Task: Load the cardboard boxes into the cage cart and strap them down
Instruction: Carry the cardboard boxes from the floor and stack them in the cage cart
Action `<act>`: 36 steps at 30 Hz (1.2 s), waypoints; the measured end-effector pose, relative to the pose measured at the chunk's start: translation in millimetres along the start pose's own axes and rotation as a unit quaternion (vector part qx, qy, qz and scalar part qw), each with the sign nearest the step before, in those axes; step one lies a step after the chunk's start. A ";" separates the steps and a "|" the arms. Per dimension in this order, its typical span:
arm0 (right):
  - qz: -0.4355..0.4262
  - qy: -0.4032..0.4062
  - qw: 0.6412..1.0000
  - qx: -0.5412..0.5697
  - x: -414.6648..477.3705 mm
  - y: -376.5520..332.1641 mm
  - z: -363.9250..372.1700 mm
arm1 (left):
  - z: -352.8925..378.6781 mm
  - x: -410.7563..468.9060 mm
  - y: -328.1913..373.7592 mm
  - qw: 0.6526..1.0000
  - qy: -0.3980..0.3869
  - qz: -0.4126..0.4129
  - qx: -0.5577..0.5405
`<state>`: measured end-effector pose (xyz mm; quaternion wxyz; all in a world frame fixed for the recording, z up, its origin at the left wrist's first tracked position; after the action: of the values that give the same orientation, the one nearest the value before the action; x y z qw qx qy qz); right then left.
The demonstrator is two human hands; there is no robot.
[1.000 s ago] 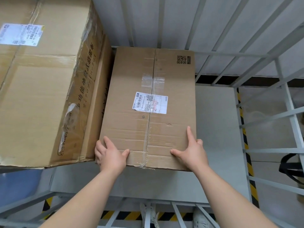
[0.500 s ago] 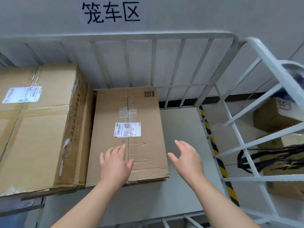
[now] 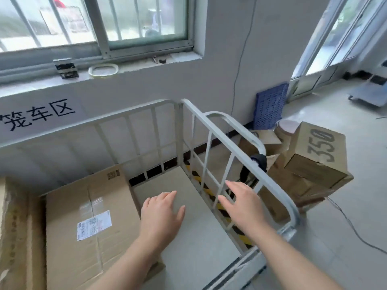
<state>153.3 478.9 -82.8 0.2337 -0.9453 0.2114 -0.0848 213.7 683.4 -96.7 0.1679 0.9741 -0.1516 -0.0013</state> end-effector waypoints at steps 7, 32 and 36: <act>0.058 0.053 0.997 -0.005 -26.4 127.3 -113.9 | 7.1 -13.0 181.6 0.995 -0.005 0.090 -0.046; 0.318 0.084 0.944 0.010 41.6 500.6 -231.1 | 198.6 96.7 527.3 0.985 -0.127 0.074 -0.092; 0.337 0.075 0.938 0.032 105.9 535.7 -214.3 | 235.7 163.5 549.3 0.985 -0.144 0.040 -0.090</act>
<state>-0.2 -84.0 -144.3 0.2623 -0.8013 0.5319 -0.0785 195.1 64.9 -131.4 0.2312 0.9378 -0.2126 -0.1480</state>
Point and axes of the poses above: each hand's wrist, its own x-axis towards the middle knuckle, its own z-axis out of the palm, y = z × x, the point moved 2 cm from there along x, towards the middle knuckle, and after that the axes turned 8 degrees about y, right-handed, at the moved point
